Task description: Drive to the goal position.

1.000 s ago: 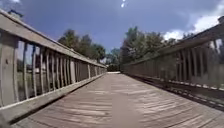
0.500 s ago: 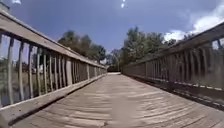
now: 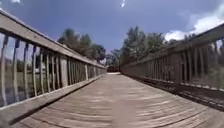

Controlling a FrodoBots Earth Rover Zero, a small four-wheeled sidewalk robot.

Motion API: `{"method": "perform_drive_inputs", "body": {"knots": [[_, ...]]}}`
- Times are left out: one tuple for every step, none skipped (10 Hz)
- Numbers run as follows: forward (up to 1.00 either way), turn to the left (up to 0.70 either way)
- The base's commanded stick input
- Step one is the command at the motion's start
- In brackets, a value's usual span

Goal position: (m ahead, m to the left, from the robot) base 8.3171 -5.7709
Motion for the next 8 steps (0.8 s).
{"method": "perform_drive_inputs", "body": {"knots": [[0.5,0.0],[0.5,0.0],[0.5,0.0],[0.5,0.0],[0.5,0.0],[0.5,0.0],[0.5,0.0],[0.5,0.0]]}}
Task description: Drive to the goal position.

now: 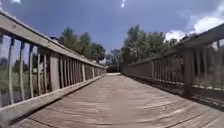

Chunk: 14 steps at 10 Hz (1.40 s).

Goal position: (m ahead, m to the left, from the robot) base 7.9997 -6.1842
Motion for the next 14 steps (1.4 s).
{"method": "perform_drive_inputs", "body": {"knots": [[0.5,0.0],[0.5,0.0],[0.5,0.0],[0.5,0.0],[0.5,0.0],[0.5,0.0],[0.5,0.0],[0.5,0.0],[0.5,0.0],[0.5,0.0],[0.5,0.0],[0.5,0.0],[0.5,0.0],[0.5,0.0]]}}
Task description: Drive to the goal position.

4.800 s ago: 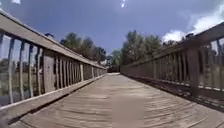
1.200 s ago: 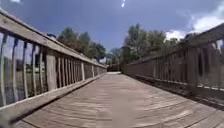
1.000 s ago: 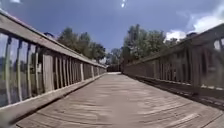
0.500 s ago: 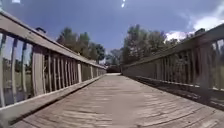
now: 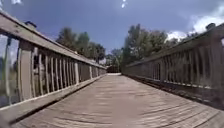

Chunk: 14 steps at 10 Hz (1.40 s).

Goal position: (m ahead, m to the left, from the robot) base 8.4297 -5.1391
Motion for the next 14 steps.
{"method": "perform_drive_inputs", "body": {"knots": [[0.5,0.0],[0.5,0.0],[0.5,0.0],[0.5,0.0],[0.5,0.0],[0.5,0.0],[0.5,0.0],[0.5,0.0],[0.5,0.0],[0.5,0.0],[0.5,0.0],[0.5,-0.5],[0.5,-0.5],[0.5,0.0]]}}
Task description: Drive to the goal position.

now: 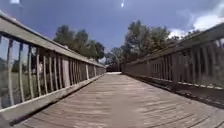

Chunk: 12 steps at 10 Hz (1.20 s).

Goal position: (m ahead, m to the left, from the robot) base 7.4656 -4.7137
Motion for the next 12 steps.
{"method": "perform_drive_inputs", "body": {"knots": [[0.5,0.0],[0.5,0.0],[0.5,0.0],[0.5,0.0],[0.5,0.0],[0.5,0.0],[0.5,0.0],[0.5,0.0],[0.5,0.0],[0.5,0.0],[0.5,0.0],[0.5,0.0]]}}
